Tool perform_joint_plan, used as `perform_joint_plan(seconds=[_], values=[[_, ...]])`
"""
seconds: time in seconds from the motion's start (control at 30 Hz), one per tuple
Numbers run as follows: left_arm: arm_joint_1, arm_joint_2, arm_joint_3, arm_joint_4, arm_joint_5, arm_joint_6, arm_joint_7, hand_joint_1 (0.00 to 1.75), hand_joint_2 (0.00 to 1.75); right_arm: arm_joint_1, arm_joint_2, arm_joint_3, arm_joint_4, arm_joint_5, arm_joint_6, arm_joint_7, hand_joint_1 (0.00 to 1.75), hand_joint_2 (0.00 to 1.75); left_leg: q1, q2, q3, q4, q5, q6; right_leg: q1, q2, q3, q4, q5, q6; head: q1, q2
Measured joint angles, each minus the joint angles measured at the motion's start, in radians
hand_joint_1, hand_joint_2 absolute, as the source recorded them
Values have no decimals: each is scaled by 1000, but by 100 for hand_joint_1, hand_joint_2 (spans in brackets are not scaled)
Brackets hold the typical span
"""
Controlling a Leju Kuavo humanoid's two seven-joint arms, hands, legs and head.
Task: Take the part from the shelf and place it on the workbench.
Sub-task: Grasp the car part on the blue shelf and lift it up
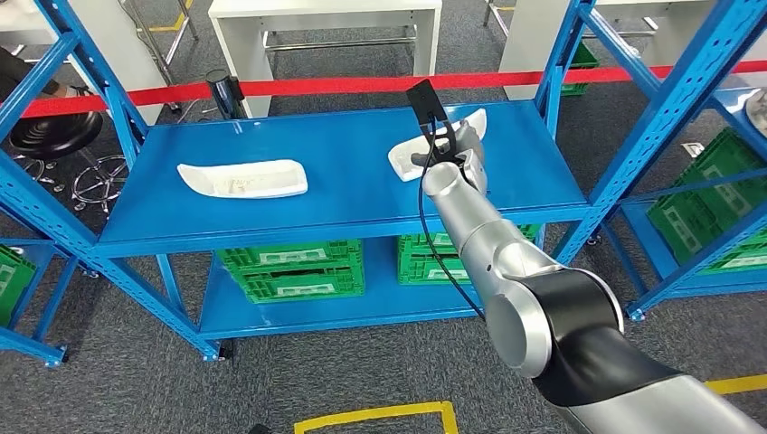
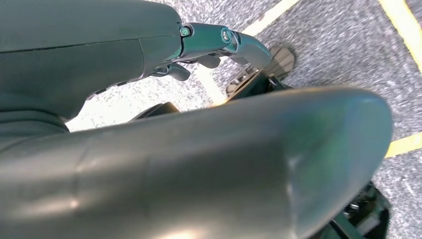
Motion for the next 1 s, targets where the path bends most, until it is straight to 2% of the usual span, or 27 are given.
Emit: perform_joint_plan(seconds=[0.03,0.1,0.13,0.17,0.2,0.23,0.3,0.33,0.37,0.47,0.5,0.53,0.6,0.63,0.67,0.7,0.77,0.8,0.83,0.87,1.0], values=[[0,1,0,0,0,0,0,0,0,0,1,0,0,1,0,0,0,175,2,1,-25,50,-22,-4,-1,0,5,-2,-1,-5,-2,0],[1,1,0,0,0,0,0,0,0,2,2,-1,0,2,1,3,0,175,3,2,-96,179,-69,-10,-1,0,9,-1,-7,-10,-3,0],[3,1,1,0,0,0,0,0,0,4,2,-1,0,2,2,5,0,175,4,2,-124,221,-75,-11,-1,0,11,1,-10,-11,-3,0],[4,1,1,0,0,0,0,0,0,7,2,-1,0,2,2,6,0,175,4,2,-136,230,-63,-11,0,0,13,2,-13,-11,-3,0],[5,1,1,0,0,0,0,0,0,8,2,-2,0,2,2,7,0,175,4,2,-127,197,-32,-10,0,1,16,4,-17,-9,-3,0],[6,2,2,0,0,0,0,0,0,9,2,-2,0,2,2,8,0,175,4,3,-101,134,10,-7,-1,1,20,7,-22,-7,-3,0],[5,3,4,0,0,0,0,0,0,8,2,-3,0,3,2,8,0,175,2,3,-42,9,60,1,2,2,25,10,-31,1,-3,0],[5,4,5,0,0,0,0,0,0,8,2,-3,0,4,1,8,0,175,0,3,-25,-24,66,5,4,2,26,10,-33,5,-3,0],[5,4,6,0,0,0,0,0,0,8,2,-3,0,4,1,8,0,175,-2,2,-18,-35,60,10,5,2,26,9,-34,11,-3,0],[6,4,7,0,-2,0,1,0,0,10,-1,-5,0,6,0,9,0,175,0,2,-10,-46,60,28,3,1,27,11,-41,29,-2,0],[5,4,8,-1,-3,0,0,0,0,10,-2,-5,0,6,-1,8,0,175,1,2,-6,-50,60,34,3,0,18,31,-53,34,-1,0],[4,3,8,-1,-3,0,0,0,0,9,-4,-6,0,7,-1,8,0,175,3,2,-2,-53,60,38,2,-1,-2,70,-72,38,0,0],[4,1,8,-1,-3,0,0,0,0,10,-7,-7,1,8,-1,8,0,175,2,2,0,-53,56,45,1,-1,-70,193,-119,43,1,0],[5,1,8,0,-3,0,1,0,0,14,-9,-8,2,8,-1,8,0,175,2,2,1,-52,54,47,1,-1,-102,245,-131,44,1,0],[6,0,8,0,-4,0,1,0,0,19,-11,-8,3,8,-1,9,0,175,2,2,2,-51,51,47,0,-1,-122,269,-126,44,2,0],[7,0,8,0,-4,0,1,0,0,22,-13,-8,3,8,-1,10,0,175,2,1,3,-49,48,47,0,-1,-123,255,-104,43,2,0],[6,0,8,0,-5,0,1,0,0,23,-15,-8,4,8,-2,10,0,175,2,1,6,-42,41,42,0,-2,-75,133,-33,39,2,0],[6,0,8,0,-5,0,1,0,0,23,-16,-8,4,8,-2,10,0,175,1,1,7,-38,37,38,2,-3,-48,73,-10,36,2,0],[5,-1,8,-1,-5,0,2,0,0,22,-17,-8,4,8,-2,9,0,175,-1,1,7,-37,34,33,3,-2,-28,31,2,32,2,0],[4,-1,8,-1,-5,0,2,0,0,23,-17,-8,4,8,-2,9,0,175,-2,0,7,-37,31,28,5,-2,-19,15,1,27,2,0],[4,0,9,-1,-4,0,1,0,0,24,-19,-9,4,10,-3,9,0,175,-2,2,6,-23,14,4,3,1,-7,6,-2,3,0,0]])
